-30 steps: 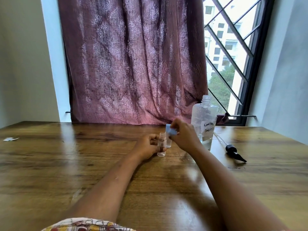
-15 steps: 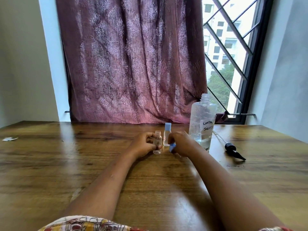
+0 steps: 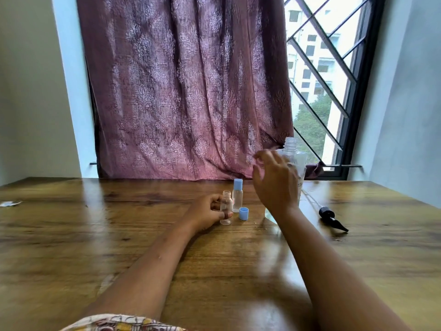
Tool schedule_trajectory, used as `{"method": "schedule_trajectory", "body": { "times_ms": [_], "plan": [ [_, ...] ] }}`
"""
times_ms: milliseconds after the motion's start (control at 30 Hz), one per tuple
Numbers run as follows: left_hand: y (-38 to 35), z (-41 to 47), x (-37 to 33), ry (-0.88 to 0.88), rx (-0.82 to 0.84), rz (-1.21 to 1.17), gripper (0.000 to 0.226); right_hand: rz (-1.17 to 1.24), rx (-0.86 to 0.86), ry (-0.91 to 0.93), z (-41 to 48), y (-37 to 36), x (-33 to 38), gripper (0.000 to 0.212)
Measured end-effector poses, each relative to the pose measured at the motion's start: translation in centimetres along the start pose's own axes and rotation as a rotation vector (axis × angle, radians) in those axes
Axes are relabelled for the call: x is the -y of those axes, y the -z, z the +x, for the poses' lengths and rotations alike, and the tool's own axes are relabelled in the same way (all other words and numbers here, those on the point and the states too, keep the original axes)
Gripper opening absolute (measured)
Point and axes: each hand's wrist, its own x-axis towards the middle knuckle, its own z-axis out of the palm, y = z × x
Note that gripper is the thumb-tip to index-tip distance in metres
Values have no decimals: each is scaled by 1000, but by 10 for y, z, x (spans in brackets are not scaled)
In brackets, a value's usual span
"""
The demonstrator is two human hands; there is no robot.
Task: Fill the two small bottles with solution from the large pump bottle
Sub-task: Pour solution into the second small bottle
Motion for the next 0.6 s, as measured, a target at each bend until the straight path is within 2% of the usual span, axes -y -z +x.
{"method": "schedule_trajectory", "body": {
  "times_ms": [67, 133, 267, 433, 600],
  "plan": [
    [0, -1, -1, -4, -1, 23, 28, -118, -119, -63, 1, 2, -7, 36],
    [0, -1, -2, -11, 5, 45, 28, -168, -133, -197, 1, 2, -14, 57],
    [-2, 0, -3, -16, 10, 65, 27, 85, 54, -508, 3, -3, -25, 92],
    [-5, 0, -4, -40, 7, 95, 26, 375, 48, -768, 5, -5, -34, 107],
    [-5, -1, -6, -35, 9, 104, 34, 355, 137, -797, 1, -3, -39, 115]
  ]
}}
